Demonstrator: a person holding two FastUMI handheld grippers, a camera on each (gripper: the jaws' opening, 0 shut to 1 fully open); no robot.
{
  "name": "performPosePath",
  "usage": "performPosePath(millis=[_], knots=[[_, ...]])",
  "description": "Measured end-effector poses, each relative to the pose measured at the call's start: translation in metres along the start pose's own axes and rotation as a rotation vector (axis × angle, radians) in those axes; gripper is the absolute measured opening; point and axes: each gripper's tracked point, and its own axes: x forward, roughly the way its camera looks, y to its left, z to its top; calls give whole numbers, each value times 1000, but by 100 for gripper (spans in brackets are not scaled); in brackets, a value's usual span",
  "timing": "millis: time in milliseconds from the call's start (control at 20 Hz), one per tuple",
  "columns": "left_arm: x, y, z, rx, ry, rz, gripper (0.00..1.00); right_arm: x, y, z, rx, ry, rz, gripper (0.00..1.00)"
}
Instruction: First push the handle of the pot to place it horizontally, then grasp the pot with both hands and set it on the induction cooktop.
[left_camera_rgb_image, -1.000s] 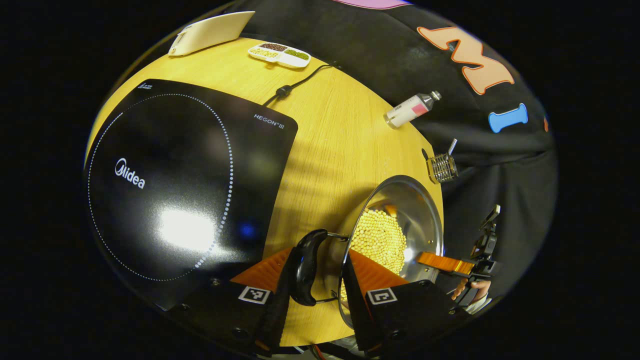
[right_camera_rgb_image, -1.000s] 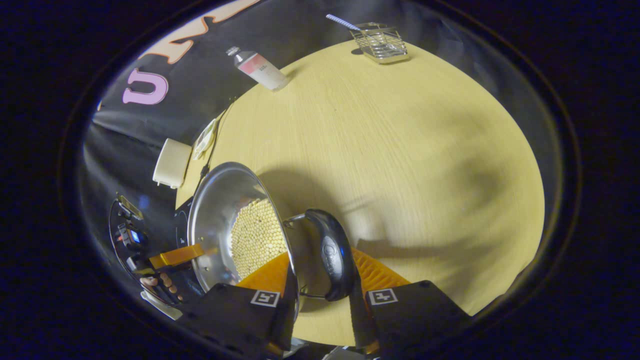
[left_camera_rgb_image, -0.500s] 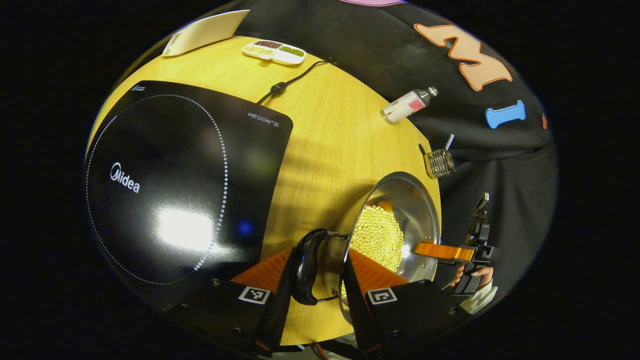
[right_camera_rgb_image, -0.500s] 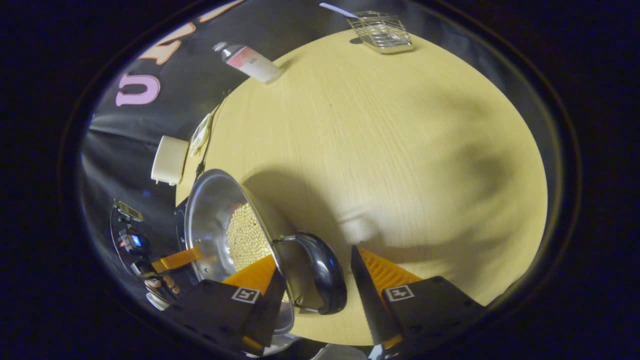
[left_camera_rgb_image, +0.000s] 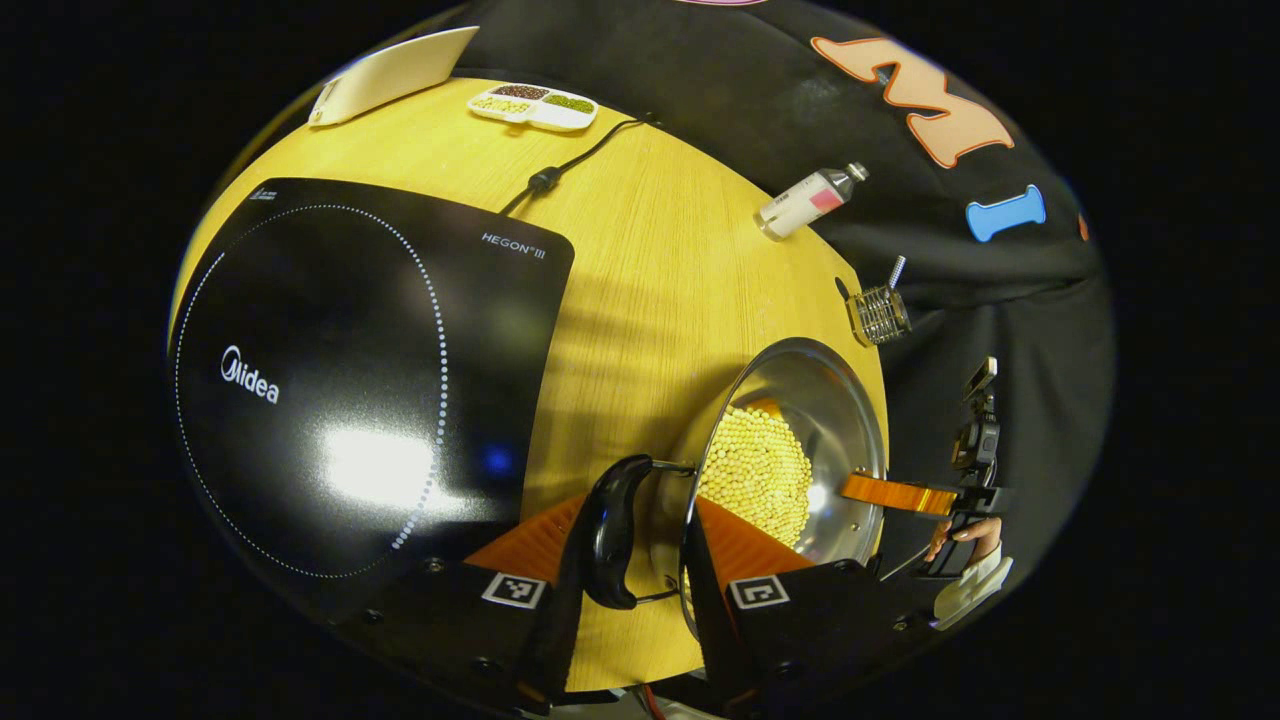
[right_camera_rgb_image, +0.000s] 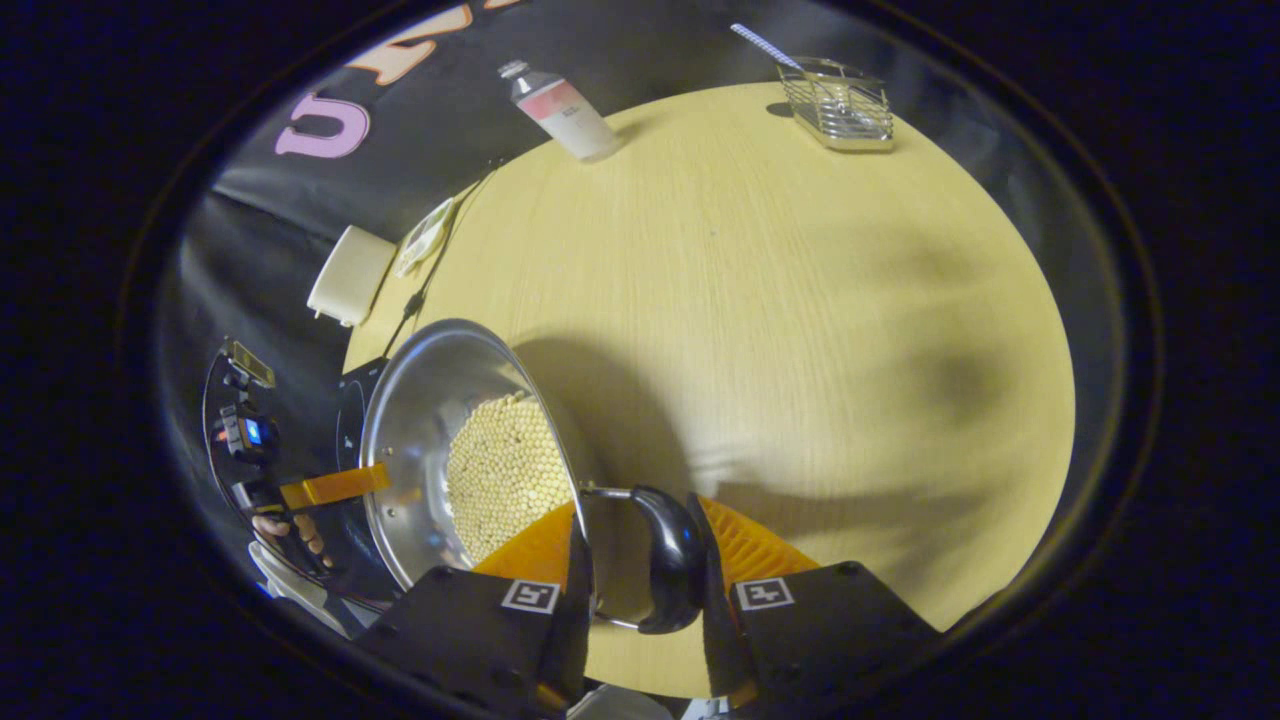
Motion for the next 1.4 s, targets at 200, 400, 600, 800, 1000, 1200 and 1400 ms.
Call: performPosePath(millis=[200, 400, 600, 800, 1000, 1200, 1400], knots=[[-7, -1, -1, 24, -17, 21, 51, -1, 2, -4, -10, -5, 7, 43], [-15, 0, -5, 10, -31, 45, 51, -6, 7, -6, -38, -26, 11, 43], [-30, -8, -2, 31, -69, 68, 53, -16, 15, -1, -46, -45, 34, 43], [-46, -14, 5, 38, -100, 57, 50, -32, 27, 7, -61, -80, 33, 43], [-75, -4, 12, 41, -113, 43, 53, -48, 60, 8, -84, -105, 25, 43], [-119, 29, 29, 54, -148, 43, 50, -51, 117, -5, -81, -145, 28, 43], [-160, 71, 46, 103, -144, 53, 49, -39, 172, -27, -35, -152, 30, 43]])
